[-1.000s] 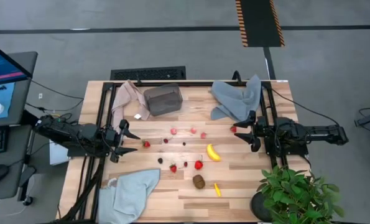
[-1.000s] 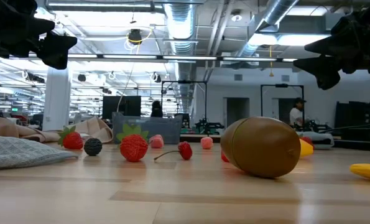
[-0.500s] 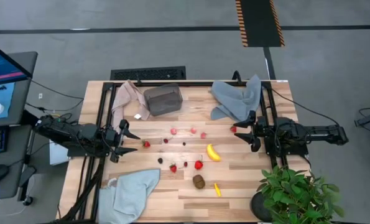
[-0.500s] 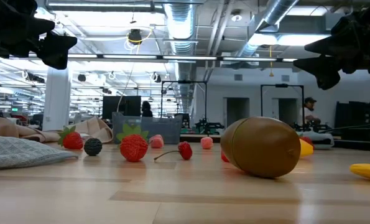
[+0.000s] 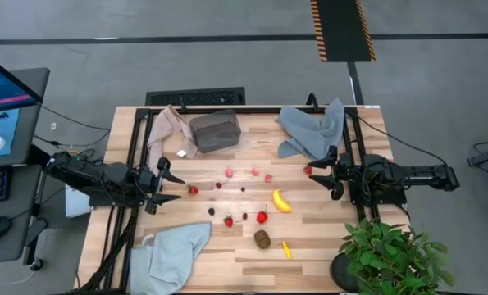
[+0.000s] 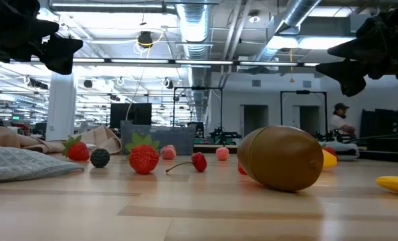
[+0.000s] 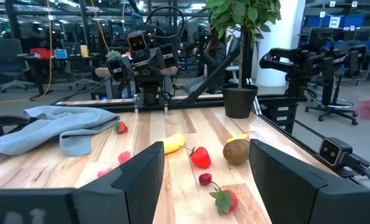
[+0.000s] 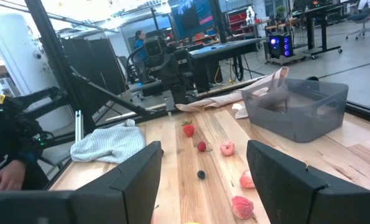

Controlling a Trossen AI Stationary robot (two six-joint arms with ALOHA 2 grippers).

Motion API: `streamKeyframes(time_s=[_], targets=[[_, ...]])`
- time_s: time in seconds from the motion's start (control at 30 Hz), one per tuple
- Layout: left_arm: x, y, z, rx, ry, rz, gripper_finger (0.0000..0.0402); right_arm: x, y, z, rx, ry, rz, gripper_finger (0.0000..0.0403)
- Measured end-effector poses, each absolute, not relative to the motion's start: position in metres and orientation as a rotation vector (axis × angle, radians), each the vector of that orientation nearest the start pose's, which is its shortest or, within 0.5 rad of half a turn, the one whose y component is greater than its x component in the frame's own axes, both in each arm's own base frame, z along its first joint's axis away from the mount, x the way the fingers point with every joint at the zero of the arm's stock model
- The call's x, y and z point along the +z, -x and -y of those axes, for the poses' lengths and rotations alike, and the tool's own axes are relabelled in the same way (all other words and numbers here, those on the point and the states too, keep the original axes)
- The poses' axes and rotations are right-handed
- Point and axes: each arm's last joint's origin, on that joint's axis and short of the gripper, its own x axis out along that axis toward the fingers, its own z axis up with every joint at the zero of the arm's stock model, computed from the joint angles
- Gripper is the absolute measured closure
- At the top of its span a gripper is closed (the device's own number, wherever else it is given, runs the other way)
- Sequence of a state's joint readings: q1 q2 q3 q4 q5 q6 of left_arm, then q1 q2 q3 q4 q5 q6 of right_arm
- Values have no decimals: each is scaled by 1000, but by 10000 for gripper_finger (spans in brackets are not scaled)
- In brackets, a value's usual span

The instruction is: Pick and placing Produce into tupperware

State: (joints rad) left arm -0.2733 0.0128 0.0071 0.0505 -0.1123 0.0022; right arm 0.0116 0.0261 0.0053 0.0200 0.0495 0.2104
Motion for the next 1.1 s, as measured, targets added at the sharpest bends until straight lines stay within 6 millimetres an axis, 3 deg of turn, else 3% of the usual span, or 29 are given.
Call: streamKeyframes(time_s=[0.63,0.87,1.1], targets=[[170,-95,23,-161,12,44,176,170,-99,1,-45,-146,50,143],[170,-95,23,-161,3,47,176,180,-98,1,-25,-348,154,143],[183,-93,23,-144,-153,143,176,188,-96,6,-95,-479,270,143]])
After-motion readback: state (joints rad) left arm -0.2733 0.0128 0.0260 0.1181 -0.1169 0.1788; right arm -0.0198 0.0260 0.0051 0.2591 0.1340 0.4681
